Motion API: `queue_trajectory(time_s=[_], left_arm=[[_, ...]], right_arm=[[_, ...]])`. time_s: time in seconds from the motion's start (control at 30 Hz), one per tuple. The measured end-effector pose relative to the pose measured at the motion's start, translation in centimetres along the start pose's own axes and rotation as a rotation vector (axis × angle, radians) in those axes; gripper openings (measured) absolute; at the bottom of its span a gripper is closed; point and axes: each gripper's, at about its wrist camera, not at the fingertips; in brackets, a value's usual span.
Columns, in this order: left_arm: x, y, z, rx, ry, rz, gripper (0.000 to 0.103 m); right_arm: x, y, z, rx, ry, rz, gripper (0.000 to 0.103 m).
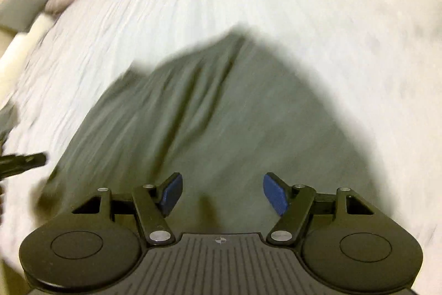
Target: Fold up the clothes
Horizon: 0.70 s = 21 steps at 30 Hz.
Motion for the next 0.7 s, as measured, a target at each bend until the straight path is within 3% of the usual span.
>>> queue_trajectory(time_s=[0.07, 0.27, 0.47, 0.63, 0.67, 0.7], left_arm=[[-2.7, -0.3, 2.3, 0.023, -0.04, 0.02, 0.034], [-8.7, -0.5, 9.7, 0.106, -0.06, 0.068, 0.042], [-10.9, 0.3, 14.8, 0.208, 0.017, 0.076, 0.044], [-10.8, 1.5, 18.1, 0.359, 0.101, -0.003, 0.045], [-10.9, 1.8, 18.3, 0.39, 0.108, -0.023, 0.04], [-10.9, 1.9, 18.1, 0.405, 0.098, -0.03, 0.013]], right_arm=[[-3.7, -0.9, 1.0, 0.0, -0.051, -0.033, 0.069], [-12.0, -1.7, 5.9, -0.131, -0.055, -0.127, 0.069], [-15.9, -2.0, 11.5, -0.219, 0.015, -0.159, 0.069], [-17.2, -4.4, 14.0, -0.368, 0.119, -0.016, 0.069], [-17.4, -4.9, 14.3, -0.398, 0.137, 0.018, 0.063], [-17.5, -5.5, 14.6, -0.429, 0.154, 0.051, 0.047]])
Point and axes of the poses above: each gripper's, at about its wrist camera, not at the fingertips, and z roughly the way its jaws point, y to its left, x to its underside, and after that the axes turned 14 degrees about z, right-handed
